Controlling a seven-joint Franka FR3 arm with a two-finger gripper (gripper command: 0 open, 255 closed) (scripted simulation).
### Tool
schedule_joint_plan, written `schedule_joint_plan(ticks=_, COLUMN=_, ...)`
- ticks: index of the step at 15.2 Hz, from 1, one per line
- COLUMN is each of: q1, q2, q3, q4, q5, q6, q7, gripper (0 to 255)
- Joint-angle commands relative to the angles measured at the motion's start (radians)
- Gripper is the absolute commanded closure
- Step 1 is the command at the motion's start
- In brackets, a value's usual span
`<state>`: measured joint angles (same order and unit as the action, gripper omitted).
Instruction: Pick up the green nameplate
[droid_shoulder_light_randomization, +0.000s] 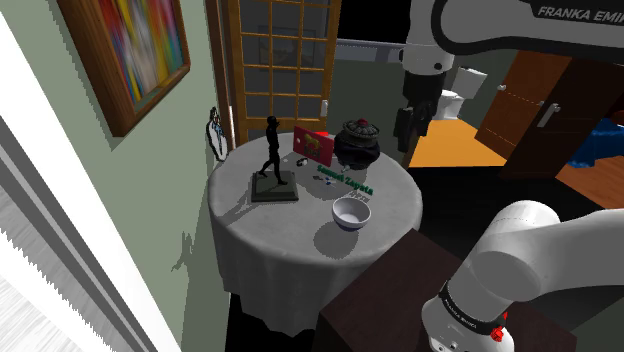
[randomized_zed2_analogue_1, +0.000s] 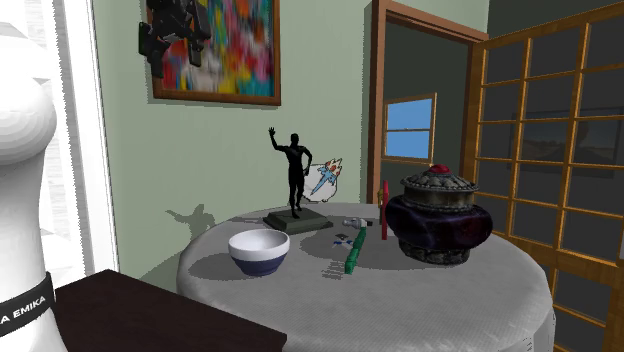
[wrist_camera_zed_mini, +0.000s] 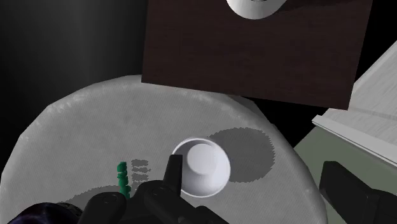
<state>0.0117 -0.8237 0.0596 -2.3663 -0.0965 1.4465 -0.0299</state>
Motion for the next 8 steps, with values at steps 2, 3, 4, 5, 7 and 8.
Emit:
schedule_joint_plan(ticks=2, q1=-0.004, q2=0.013, q3=-0.014, q4=-0.017, q5=-0.009, q6=0.032, q7=-0.012, gripper=0)
schedule_joint_plan(ticks=3, q1=-0.008, q2=0.028, q3=-0.029, q4=-0.032, q5=-0.019, q6=0.065, q7=-0.025, gripper=0)
schedule_joint_plan(ticks=4, q1=-0.012, q2=0.044, q3=-0.043, q4=-0.046, q5=-0.028, q6=0.098, q7=-0.037, gripper=0)
schedule_joint_plan(ticks=5, q1=-0.017, q2=0.061, q3=-0.058, q4=-0.059, q5=-0.036, q6=0.131, q7=-0.049, gripper=0)
schedule_joint_plan(ticks=7, q1=-0.026, q2=0.101, q3=-0.086, q4=-0.079, q5=-0.053, q6=0.198, q7=-0.073, gripper=0)
schedule_joint_plan(ticks=8, q1=-0.03, q2=0.124, q3=-0.1, q4=-0.088, q5=-0.06, q6=0.232, q7=-0.085, gripper=0)
